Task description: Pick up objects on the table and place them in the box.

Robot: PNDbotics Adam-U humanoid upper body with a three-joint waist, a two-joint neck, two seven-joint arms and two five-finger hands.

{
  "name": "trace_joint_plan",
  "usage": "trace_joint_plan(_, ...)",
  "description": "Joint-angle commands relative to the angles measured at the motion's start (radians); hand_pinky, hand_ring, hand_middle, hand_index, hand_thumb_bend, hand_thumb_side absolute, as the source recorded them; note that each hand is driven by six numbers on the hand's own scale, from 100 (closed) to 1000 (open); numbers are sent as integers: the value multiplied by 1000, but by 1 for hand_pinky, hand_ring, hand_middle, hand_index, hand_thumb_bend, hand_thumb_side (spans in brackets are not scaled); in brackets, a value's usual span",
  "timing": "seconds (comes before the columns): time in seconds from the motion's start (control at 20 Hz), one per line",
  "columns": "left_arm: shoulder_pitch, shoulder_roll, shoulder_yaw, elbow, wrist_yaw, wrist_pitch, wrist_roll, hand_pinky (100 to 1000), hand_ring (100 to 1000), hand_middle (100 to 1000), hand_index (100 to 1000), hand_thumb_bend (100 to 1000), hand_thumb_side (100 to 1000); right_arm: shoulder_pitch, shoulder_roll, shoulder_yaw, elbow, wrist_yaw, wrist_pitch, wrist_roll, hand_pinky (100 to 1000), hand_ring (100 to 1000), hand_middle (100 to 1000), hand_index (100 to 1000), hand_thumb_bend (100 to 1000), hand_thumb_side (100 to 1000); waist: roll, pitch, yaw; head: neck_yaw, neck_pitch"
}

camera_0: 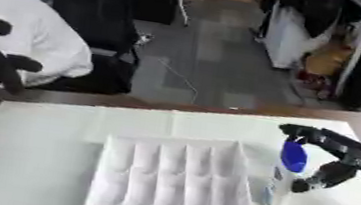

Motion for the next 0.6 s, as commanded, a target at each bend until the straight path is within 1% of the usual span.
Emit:
trace_joint_plan(0.05, -15, 8, 4, -14, 4, -2, -2, 664, 419, 723, 746, 484, 853, -9, -18, -3, -6, -17, -56, 73, 812, 979, 655, 1000, 1000, 481, -5, -16, 2, 14, -7)
trace_joint_plan(0.35, -16, 9, 5, -14, 6, -3, -2, 664, 420, 723, 746, 484, 853, 1, -12, 5, 0, -52, -47, 117, 793, 972, 638, 1000, 991, 476, -6, -16, 3, 16, -2)
trace_joint_plan(0.6, -15, 11, 6, -14, 6, -3, -2, 664, 420, 723, 746, 484, 853, 20, -19, 25, -28, -93, -13, 171, 781, 962, 626, 1000, 1000, 445, -7, -17, 2, 20, 8)
